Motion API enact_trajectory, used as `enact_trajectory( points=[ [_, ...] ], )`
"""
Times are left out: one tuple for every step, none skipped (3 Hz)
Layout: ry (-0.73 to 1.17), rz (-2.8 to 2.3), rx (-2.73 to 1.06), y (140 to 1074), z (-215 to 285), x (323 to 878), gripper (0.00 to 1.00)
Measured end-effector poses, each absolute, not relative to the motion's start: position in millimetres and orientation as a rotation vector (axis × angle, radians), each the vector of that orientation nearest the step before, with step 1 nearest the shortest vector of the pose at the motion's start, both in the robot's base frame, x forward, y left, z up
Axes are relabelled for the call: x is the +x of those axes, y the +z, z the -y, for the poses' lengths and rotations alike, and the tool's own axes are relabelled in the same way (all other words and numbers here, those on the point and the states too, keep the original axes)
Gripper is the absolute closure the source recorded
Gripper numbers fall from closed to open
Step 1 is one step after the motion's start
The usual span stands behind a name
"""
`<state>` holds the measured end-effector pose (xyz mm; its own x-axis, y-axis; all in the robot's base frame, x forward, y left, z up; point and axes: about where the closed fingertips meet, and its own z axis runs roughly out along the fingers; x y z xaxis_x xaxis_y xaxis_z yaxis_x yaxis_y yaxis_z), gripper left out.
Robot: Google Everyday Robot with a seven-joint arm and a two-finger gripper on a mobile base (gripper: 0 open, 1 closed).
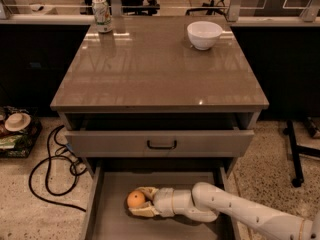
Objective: Place orange into middle drawer
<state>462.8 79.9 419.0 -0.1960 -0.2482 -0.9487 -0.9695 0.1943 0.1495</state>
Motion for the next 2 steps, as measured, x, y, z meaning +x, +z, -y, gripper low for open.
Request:
enact_trajectory(
  points=[
    [1.070,-1.580,-1.162,398.0,-98.5,481.3,1.00],
    [1.079,-1.556,-1.154,383.8,-113.3,492.9,1.00]
  ],
)
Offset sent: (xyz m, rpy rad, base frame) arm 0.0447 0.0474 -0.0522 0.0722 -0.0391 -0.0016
